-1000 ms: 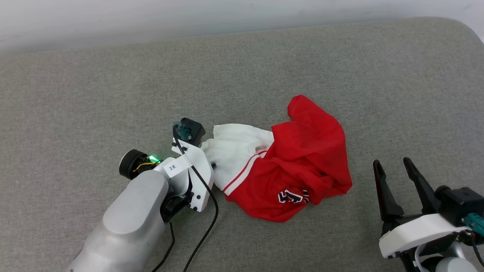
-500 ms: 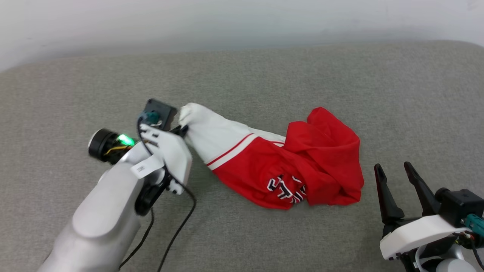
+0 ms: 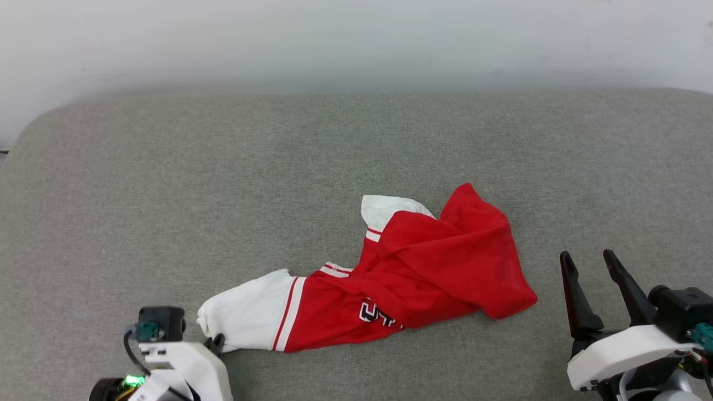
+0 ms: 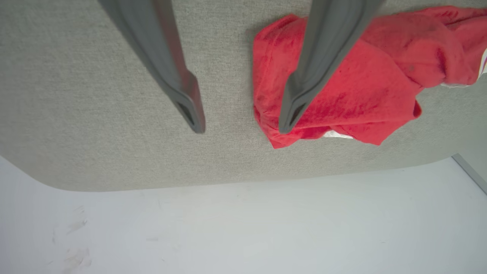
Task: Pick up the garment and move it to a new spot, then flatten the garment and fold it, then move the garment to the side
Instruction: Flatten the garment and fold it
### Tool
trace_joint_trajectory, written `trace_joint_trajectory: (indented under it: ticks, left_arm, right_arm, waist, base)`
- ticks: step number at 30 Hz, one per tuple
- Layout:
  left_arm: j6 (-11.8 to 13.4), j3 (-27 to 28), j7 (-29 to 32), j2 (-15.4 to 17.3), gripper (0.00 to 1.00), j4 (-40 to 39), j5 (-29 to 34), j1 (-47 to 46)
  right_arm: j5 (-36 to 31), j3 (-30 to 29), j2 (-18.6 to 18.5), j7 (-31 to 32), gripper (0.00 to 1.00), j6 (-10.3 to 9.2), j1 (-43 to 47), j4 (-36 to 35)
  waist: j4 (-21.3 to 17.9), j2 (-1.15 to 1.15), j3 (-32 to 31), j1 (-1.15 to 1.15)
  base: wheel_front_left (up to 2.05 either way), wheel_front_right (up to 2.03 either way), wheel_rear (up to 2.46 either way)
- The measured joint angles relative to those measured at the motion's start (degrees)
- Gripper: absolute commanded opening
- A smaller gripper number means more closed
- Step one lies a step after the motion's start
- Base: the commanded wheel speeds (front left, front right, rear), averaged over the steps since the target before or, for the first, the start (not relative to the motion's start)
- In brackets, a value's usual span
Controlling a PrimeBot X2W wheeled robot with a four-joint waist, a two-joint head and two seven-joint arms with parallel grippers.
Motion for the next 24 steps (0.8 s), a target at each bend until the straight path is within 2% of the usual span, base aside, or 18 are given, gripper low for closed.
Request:
trace_joint_trajectory:
  ticks: [1,2,3,4,9,14,24]
  left_arm:
    - [0.12,0.24,-0.13,-0.26,0.0,0.07,-0.59,0.77]
    - [0.18,0.25,-0.37,-0.42,0.19,0.22,-0.81,1.36]
    - [0.31,0.38,-0.71,-0.67,0.51,0.29,-1.1,1.84]
    - [0.42,0.45,-0.86,-1.01,1.0,0.35,-1.55,2.14]
    - [0.59,0.32,-2.97,-1.72,1.0,-0.13,-1.02,2.35]
    - [1.53,0.68,-9.1,-1.32,1.0,-2.45,2.38,1.12]
    - [2.52,0.32,-20.81,-2.65,1.0,-8.9,7.6,-0.63]
  right_arm:
    - [0.0,0.02,0.0,0.25,1.0,0.0,-0.02,-0.21]
    - [-0.01,-0.01,0.0,0.3,1.0,0.0,-0.01,-0.33]
    - [-0.02,0.0,0.0,0.36,1.0,0.0,0.0,-0.42]
    - [-0.03,-0.03,0.0,0.45,1.0,0.0,0.01,-0.56]
    - [-0.43,-0.76,0.0,1.42,1.0,0.0,1.03,-1.01]
    - [-0.32,-1.99,-0.01,2.22,1.0,0.0,1.64,-1.21]
    - [-0.23,-5.26,-0.01,5.73,1.0,0.0,2.6,0.57]
  waist:
    - [0.03,0.0,-0.1,0.0]
    - [0.05,0.0,-0.21,0.0]
    - [0.05,0.0,-0.32,0.0]
    - [0.07,0.0,-0.46,0.0]
    - [0.05,0.0,-1.52,0.0]
    - [-0.37,0.0,-3.08,0.0]
    - [-0.76,0.0,-5.28,-0.01]
  base:
    - [0.0,0.0,0.0]
    - [0.0,0.0,0.0]
    - [0.0,0.0,0.0]
    - [0.0,0.0,0.0]
    - [0.0,0.0,0.0]
    - [0.0,0.0,0.0]
    - [0.0,0.0,0.0]
